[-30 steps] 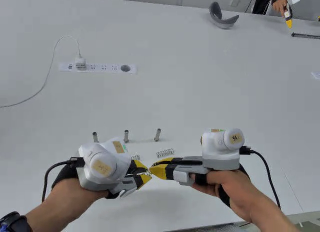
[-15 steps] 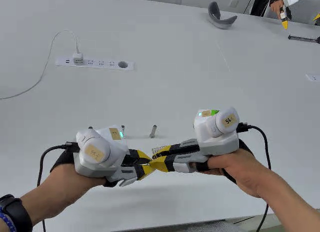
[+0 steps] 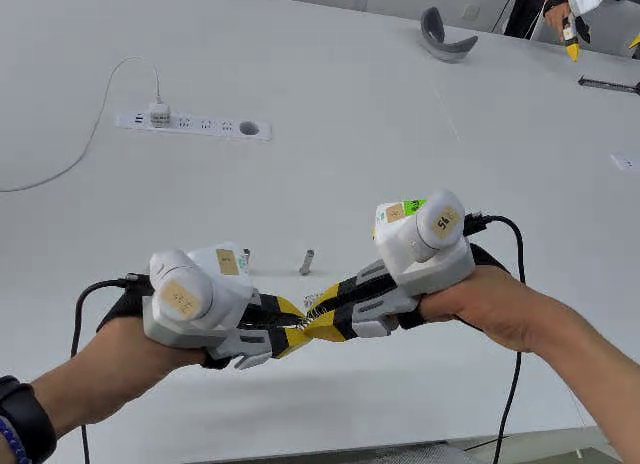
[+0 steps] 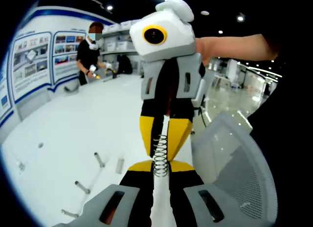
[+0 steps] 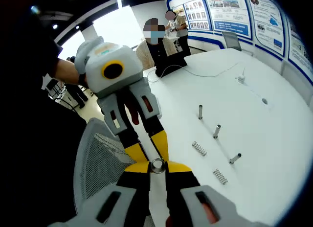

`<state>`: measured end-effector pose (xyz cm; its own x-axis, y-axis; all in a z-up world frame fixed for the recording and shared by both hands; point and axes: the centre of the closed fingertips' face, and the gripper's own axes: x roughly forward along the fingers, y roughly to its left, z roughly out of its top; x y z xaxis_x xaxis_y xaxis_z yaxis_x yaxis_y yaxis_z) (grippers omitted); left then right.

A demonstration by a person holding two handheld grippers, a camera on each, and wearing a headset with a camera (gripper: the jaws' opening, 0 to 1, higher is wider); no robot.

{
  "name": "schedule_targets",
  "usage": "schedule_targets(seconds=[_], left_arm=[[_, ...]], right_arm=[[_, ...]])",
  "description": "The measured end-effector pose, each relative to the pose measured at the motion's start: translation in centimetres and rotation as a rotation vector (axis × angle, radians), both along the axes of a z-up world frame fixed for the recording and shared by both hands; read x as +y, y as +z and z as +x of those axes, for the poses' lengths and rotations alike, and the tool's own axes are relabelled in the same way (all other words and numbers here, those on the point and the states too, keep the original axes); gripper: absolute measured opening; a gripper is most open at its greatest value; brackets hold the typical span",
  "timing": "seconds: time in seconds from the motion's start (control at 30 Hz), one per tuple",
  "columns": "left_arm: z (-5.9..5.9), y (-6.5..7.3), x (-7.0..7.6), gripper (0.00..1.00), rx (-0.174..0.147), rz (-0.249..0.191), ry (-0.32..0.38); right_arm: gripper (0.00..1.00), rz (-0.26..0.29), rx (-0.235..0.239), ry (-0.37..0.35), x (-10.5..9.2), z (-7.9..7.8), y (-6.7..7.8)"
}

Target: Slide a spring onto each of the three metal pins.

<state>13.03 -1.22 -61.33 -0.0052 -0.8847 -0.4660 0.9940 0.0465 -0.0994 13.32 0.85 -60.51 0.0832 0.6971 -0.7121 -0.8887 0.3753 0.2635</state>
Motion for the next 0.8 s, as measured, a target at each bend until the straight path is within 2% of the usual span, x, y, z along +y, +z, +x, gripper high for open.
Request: schedule_targets(seconds=[0.13, 0.27, 0.8], left_arm=[[-0.4, -0.01, 0.07, 0.1, -0.003, 0.003, -0.025], [-0.67, 0.01, 0.07, 0.1, -0.006, 0.007, -0.041], [-0.42, -0.3, 0.82, 0.1, -0.005, 0.019, -0.045]], right_arm=[[0.13, -0.024, -0.009, 0.074, 0.29, -0.49, 0.06], [0.13, -0.036, -0.001, 0.111, 0.35, -0.65, -0.03], [0.12, -0.059, 0.001, 0.166, 0.86, -0.71, -0.53]])
